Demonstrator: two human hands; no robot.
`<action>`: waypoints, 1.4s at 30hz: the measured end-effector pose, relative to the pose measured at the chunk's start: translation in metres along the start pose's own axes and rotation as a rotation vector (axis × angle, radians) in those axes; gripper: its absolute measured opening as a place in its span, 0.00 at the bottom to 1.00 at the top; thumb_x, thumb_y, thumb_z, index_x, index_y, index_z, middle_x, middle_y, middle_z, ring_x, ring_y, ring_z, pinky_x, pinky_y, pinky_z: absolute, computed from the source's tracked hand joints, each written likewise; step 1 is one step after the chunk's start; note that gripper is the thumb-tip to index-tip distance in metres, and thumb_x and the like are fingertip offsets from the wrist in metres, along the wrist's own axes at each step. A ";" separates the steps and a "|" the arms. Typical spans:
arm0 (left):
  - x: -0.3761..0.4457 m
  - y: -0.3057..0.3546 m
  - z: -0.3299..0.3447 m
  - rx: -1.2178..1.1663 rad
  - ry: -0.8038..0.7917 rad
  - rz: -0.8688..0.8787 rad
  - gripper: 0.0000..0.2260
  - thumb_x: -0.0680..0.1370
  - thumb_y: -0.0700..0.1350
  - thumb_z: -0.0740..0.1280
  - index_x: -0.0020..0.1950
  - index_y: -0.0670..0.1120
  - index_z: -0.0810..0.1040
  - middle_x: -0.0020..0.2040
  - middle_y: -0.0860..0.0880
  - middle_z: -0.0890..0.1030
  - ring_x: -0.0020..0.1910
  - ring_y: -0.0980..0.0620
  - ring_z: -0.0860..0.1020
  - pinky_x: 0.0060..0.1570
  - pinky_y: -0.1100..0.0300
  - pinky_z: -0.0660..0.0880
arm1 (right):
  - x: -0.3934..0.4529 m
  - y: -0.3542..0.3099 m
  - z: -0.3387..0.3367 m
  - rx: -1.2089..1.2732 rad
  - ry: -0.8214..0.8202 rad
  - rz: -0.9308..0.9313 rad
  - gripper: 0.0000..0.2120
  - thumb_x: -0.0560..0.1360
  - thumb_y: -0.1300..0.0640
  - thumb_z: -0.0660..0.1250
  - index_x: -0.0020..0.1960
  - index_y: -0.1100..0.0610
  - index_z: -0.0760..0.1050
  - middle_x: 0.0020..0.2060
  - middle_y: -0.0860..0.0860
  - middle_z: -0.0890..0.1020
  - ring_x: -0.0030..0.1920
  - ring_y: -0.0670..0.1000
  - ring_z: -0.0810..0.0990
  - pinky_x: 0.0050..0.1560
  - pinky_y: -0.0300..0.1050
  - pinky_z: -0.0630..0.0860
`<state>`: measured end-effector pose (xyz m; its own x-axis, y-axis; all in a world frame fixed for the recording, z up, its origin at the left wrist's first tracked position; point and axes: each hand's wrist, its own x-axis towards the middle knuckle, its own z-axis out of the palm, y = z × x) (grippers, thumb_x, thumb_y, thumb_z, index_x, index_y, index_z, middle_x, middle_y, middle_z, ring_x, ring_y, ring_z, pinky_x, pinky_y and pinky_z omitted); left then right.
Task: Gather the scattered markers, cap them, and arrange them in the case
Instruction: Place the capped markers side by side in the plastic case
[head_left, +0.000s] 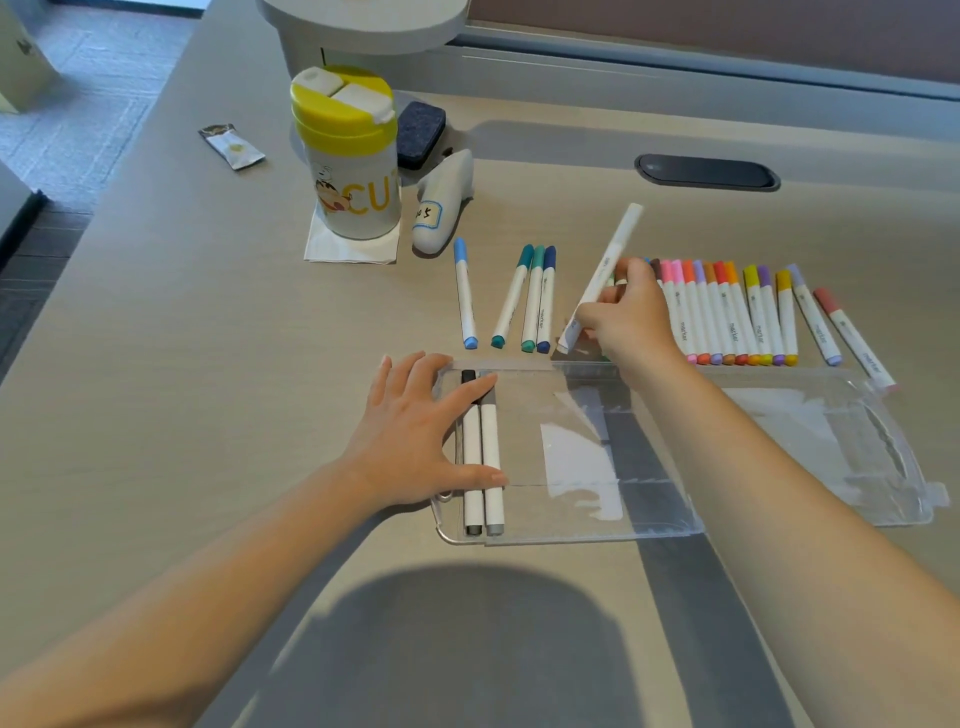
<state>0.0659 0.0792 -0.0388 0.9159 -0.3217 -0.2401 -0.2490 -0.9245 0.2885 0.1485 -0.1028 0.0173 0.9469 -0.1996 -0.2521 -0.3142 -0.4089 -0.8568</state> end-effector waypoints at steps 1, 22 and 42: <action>-0.001 -0.001 -0.001 0.002 0.001 -0.005 0.48 0.54 0.76 0.42 0.74 0.62 0.46 0.73 0.50 0.50 0.73 0.47 0.44 0.71 0.47 0.36 | -0.007 -0.002 -0.003 0.076 -0.052 0.019 0.18 0.73 0.70 0.62 0.60 0.57 0.65 0.38 0.49 0.73 0.43 0.49 0.78 0.51 0.50 0.79; -0.016 -0.014 -0.011 -0.178 -0.003 -0.056 0.49 0.57 0.73 0.49 0.75 0.53 0.52 0.73 0.50 0.55 0.72 0.51 0.49 0.71 0.55 0.51 | -0.072 0.027 0.030 -0.176 -0.426 0.125 0.09 0.72 0.62 0.69 0.39 0.57 0.68 0.35 0.54 0.79 0.32 0.49 0.79 0.37 0.42 0.80; 0.003 0.012 -0.004 0.041 -0.012 0.034 0.50 0.54 0.77 0.44 0.75 0.60 0.47 0.75 0.50 0.45 0.73 0.46 0.45 0.73 0.50 0.43 | 0.013 0.042 -0.023 -0.336 0.349 -0.052 0.12 0.77 0.63 0.61 0.61 0.61 0.71 0.59 0.57 0.75 0.59 0.55 0.74 0.50 0.40 0.67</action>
<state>0.0672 0.0680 -0.0326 0.9029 -0.3551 -0.2423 -0.2926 -0.9205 0.2589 0.1458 -0.1428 -0.0111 0.9008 -0.4343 0.0019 -0.3263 -0.6797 -0.6569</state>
